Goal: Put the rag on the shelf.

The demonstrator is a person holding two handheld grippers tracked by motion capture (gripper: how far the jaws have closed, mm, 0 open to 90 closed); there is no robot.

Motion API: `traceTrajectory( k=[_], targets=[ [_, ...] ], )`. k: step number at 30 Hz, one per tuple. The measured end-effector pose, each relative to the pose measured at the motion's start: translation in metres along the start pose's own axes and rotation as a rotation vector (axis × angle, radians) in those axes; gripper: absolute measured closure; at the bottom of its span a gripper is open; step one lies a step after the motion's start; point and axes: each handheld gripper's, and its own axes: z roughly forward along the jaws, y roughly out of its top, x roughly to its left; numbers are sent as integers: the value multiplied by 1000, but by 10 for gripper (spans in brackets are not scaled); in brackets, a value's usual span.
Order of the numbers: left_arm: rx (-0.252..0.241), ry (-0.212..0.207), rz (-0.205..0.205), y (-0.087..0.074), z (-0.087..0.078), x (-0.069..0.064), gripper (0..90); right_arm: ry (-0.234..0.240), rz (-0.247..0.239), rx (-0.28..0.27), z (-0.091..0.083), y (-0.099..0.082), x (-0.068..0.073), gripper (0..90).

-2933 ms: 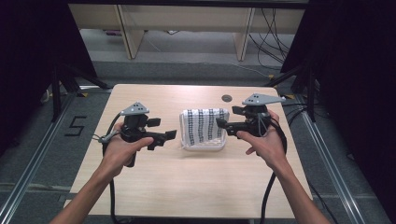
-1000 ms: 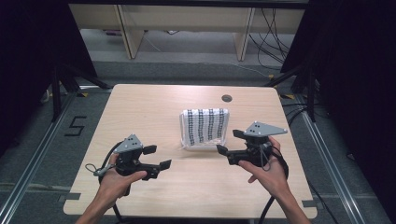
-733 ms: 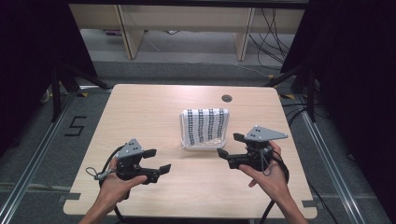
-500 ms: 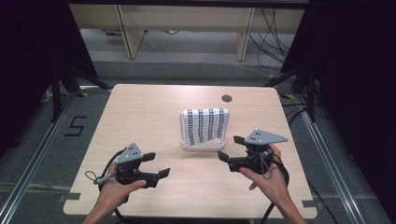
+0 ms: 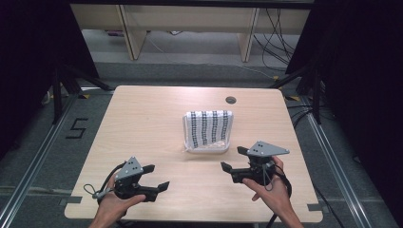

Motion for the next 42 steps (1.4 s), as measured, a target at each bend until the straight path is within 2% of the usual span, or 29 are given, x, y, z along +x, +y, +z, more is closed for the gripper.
traceTrajectory(
  k=[3,4,5,6,8,10,11,12,16,17,18,19,21,22,23,25,29,30,31,33,34,35,36,38,39,40,41,42],
  targets=[
    [3,5,8,-3,0,-1,178,5,5,-8,0,-3,1,199],
    [1,7,12,-5,0,-2,178,1,-19,-17,0,-5,0,199],
    [2,3,13,-6,0,-3,178,-4,29,3,-1,-7,4,200],
    [4,3,18,-7,0,-4,177,11,22,-7,0,-9,4,201],
    [11,-1,27,-9,0,-5,177,-7,9,-15,1,-13,3,201],
    [19,6,36,-12,1,-8,177,-5,14,-3,2,-19,5,202],
    [24,0,45,-14,1,-9,177,1,7,-15,4,-21,4,202],
    [18,3,42,-16,3,-11,177,7,24,9,4,-28,6,202],
    [38,6,70,-21,5,-12,177,4,10,22,7,-36,5,202],
    [47,10,71,-22,5,-12,177,10,36,38,7,-38,8,202],
    [37,4,56,-23,6,-14,177,19,31,39,9,-41,7,202],
    [45,13,75,-24,5,-13,177,15,30,53,10,-46,9,202],
    [26,12,64,-27,6,-14,174,16,25,59,11,-48,9,202],
    [54,21,85,-30,5,-14,170,15,41,52,12,-53,10,201],
    [54,21,85,-30,5,-14,170,17,18,66,12,-54,9,201],
    [53,23,83,-34,7,-14,170,26,20,72,12,-56,9,201],
    [57,23,64,-40,4,-15,170,1,28,85,12,-64,12,199],
    [55,22,65,-42,3,-15,170,-2,50,100,11,-65,15,198],
    [54,27,63,-43,3,-15,170,-1,5,106,14,-70,13,198],
    [61,30,65,-45,2,-14,170,-1,9,118,14,-72,15,197],
    [61,27,72,-47,2,-14,170,24,1,128,16,-74,14,197],
    [75,34,69,-48,2,-15,170,9,2,141,16,-76,17,195],
    [82,38,88,-50,2,-13,170,10,13,149,16,-78,18,191],
    [77,33,68,-51,4,-15,170,31,-6,159,17,-83,20,186],
    [95,44,81,-51,4,-14,170,19,8,166,17,-84,22,185],
    [95,44,81,-51,4,-14,170,19,8,166,17,-84,22,185],
    [93,39,102,-51,5,-12,170,29,6,172,17,-86,23,185],
    [77,29,61,-51,5,-14,170,44,2,177,18,-88,24,184]
  ],
)
